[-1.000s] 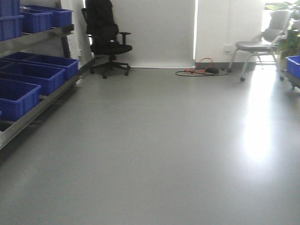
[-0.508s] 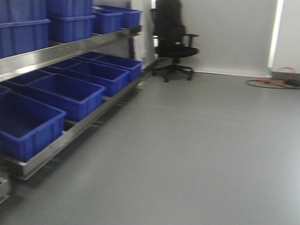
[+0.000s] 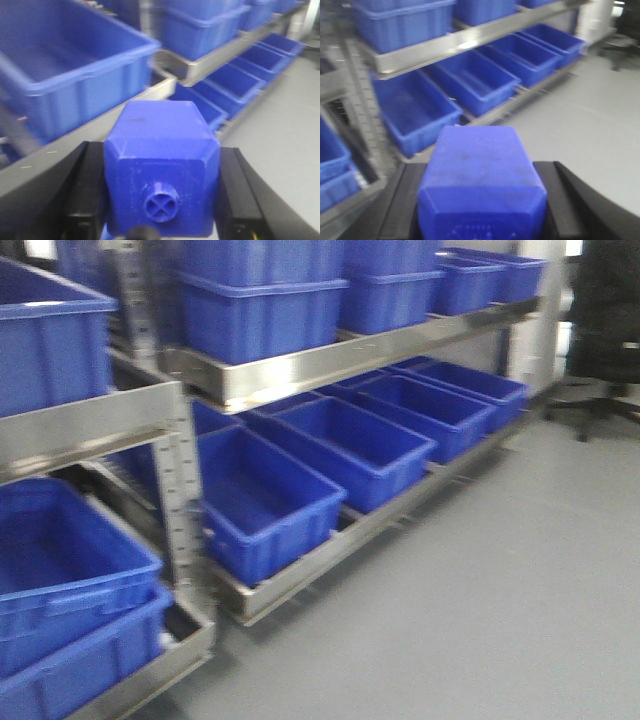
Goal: Pick and sort blue part to right shelf
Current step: 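Approach the shelf and position both grippers above the blue bins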
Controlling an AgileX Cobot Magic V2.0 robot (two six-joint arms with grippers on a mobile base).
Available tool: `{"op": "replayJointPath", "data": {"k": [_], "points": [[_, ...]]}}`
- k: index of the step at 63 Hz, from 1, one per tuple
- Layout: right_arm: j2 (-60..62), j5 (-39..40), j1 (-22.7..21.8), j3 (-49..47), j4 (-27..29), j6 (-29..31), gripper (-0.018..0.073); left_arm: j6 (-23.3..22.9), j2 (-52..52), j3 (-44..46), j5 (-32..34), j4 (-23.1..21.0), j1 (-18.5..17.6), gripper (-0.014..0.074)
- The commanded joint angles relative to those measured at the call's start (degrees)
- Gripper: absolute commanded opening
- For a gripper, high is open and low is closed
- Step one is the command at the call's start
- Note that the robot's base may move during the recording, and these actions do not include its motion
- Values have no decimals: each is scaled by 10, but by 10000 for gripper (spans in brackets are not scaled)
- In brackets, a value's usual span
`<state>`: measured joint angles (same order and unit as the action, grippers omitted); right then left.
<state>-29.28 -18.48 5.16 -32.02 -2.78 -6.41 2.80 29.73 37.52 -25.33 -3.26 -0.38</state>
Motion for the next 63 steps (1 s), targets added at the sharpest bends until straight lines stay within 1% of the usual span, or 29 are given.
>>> {"op": "replayJointPath", "data": {"k": [1, 63], "points": [[0, 51, -2, -18, -5, 2, 400, 0, 3, 17, 52, -4, 1, 293], [0, 51, -2, -18, -5, 2, 400, 0, 3, 17, 52, -4, 1, 293]]}}
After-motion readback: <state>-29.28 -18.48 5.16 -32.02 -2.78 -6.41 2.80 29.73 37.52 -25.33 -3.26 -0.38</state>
